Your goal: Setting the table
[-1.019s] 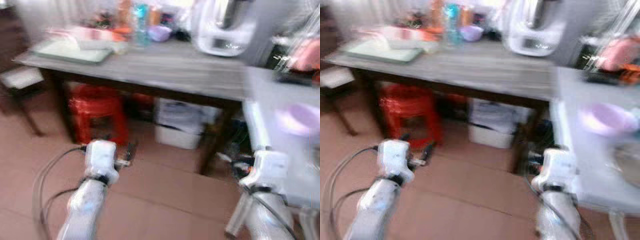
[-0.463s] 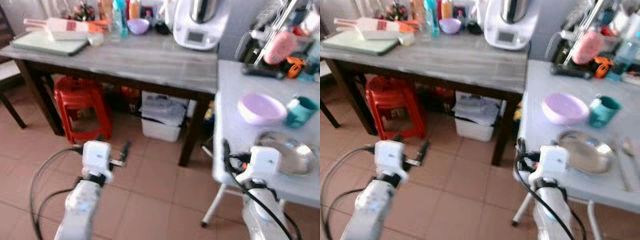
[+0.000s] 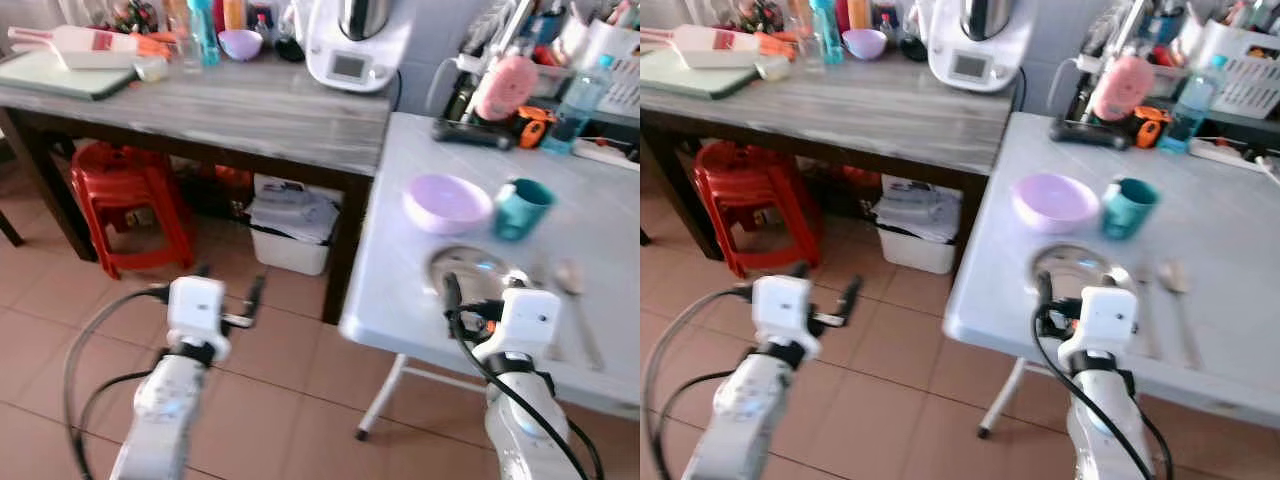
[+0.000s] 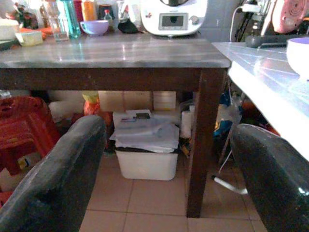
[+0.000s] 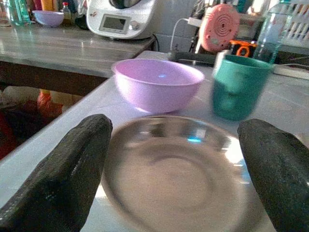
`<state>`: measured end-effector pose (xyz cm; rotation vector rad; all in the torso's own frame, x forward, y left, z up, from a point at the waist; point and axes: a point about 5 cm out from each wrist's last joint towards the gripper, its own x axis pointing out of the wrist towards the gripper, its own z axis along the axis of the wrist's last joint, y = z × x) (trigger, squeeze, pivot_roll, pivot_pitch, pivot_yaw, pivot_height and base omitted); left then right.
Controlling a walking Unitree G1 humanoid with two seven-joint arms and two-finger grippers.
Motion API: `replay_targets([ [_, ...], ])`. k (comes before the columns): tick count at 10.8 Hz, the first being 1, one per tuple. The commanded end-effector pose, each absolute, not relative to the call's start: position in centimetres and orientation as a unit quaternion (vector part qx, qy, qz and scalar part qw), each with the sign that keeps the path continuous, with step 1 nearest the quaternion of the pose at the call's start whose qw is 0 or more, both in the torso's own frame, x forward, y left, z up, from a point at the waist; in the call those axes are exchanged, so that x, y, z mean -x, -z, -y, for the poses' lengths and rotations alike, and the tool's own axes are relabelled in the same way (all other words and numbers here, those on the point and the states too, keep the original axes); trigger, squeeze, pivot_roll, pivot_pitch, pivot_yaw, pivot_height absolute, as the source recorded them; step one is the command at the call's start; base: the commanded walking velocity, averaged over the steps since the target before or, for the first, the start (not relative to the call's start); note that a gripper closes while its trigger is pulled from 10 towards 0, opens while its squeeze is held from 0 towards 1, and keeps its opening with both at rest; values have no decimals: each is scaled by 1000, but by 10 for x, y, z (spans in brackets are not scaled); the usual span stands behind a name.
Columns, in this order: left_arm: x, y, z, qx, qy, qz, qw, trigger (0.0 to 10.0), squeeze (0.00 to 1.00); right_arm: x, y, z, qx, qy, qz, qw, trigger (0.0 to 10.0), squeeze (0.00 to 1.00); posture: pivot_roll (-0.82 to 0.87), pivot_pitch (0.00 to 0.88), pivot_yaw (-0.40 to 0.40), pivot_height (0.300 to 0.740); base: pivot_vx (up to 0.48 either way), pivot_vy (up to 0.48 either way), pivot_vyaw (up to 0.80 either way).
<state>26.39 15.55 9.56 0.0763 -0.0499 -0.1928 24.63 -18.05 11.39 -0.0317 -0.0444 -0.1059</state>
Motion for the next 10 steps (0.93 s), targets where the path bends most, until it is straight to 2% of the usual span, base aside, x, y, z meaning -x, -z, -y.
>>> replay_targets([
  [1,-264,-96,-148,-32,108,26,993,10000,0,-246,-115,187,22,64,23,997,10000,0,67,57,-41,740,0,-398,0],
  [3,-265,-96,-147,-33,110,26,993,10000,0,-246,-115,188,23,66,23,997,10000,0,63,58,-40,740,0,-396,0],
  [9,-267,-99,-143,-27,123,41,991,10000,0,-247,-116,187,38,57,26,997,10000,0,59,53,-43,740,0,0,0],
  [10,-267,-99,-143,-27,126,41,991,10000,0,-247,-116,187,39,57,26,997,10000,0,59,53,-43,740,0,0,463],
])
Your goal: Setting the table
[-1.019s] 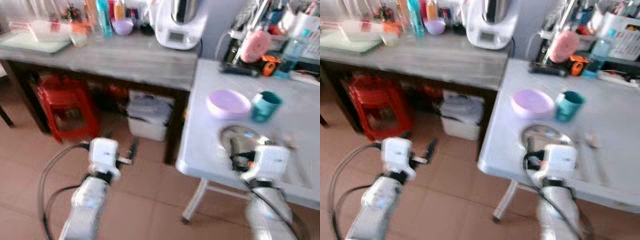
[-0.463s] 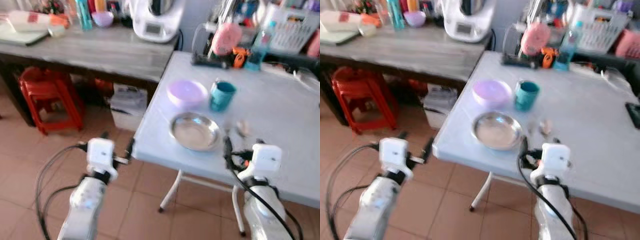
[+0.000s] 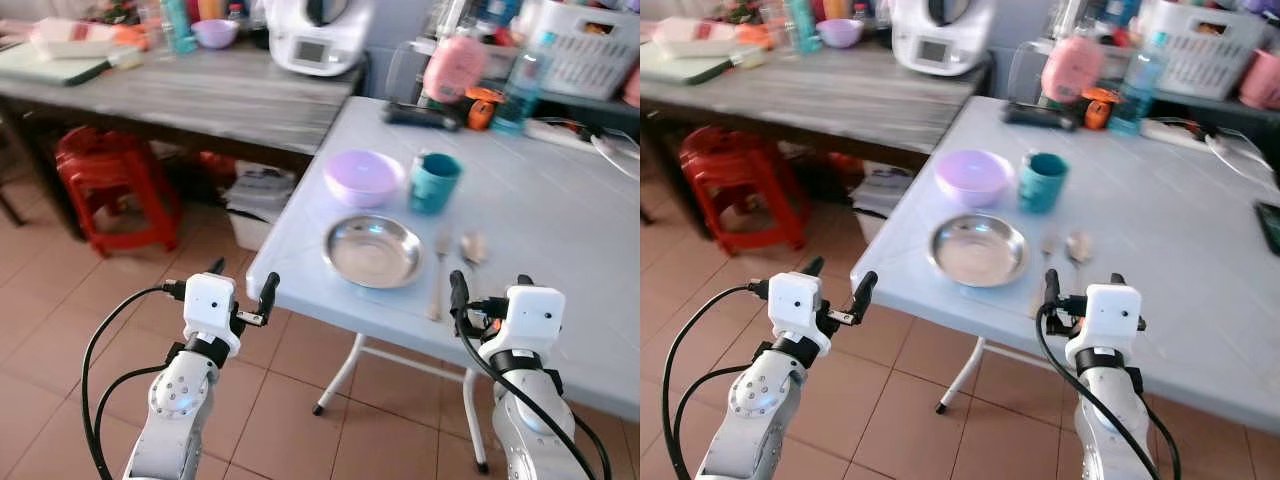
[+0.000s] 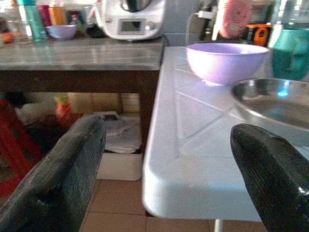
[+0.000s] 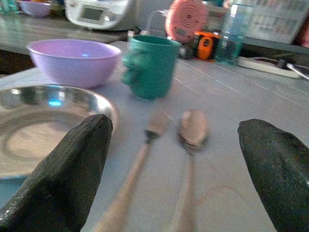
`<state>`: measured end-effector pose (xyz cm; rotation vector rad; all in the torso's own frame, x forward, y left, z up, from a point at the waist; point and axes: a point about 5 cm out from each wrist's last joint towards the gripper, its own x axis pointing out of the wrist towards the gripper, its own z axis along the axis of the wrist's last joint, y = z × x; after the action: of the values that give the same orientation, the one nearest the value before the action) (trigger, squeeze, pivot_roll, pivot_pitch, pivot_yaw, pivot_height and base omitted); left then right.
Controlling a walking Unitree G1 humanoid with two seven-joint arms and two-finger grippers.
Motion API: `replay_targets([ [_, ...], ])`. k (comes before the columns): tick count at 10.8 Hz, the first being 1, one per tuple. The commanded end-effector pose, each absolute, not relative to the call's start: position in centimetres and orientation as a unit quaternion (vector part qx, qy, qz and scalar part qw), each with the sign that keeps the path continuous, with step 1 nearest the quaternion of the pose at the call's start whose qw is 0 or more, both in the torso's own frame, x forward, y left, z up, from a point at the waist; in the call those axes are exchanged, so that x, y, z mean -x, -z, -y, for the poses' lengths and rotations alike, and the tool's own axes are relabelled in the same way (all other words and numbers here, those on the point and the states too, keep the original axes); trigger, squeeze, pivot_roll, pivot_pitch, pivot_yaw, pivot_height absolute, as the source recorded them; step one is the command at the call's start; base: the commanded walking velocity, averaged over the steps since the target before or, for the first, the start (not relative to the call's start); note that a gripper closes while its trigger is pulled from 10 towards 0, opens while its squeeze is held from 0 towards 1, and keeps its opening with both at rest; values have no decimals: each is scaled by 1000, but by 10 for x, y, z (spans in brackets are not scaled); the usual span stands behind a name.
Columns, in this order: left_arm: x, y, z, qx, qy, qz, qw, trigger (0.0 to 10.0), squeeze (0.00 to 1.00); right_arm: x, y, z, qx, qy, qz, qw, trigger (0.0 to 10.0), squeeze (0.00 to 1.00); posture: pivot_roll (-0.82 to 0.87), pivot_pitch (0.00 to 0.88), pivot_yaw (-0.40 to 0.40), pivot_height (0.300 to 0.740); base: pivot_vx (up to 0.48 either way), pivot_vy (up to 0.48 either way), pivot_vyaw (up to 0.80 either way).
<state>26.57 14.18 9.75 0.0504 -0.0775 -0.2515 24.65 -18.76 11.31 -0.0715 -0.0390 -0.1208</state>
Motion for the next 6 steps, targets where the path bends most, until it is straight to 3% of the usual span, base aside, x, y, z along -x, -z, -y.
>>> replay_targets([
  [1,-267,-98,-142,-27,128,40,991,10000,0,-247,-115,188,39,57,25,997,10000,0,58,49,-44,740,0,0,400],
  [6,-264,-99,-130,-4,184,42,982,10000,0,-256,-115,193,34,59,20,998,10000,0,59,50,-53,740,0,0,0],
])
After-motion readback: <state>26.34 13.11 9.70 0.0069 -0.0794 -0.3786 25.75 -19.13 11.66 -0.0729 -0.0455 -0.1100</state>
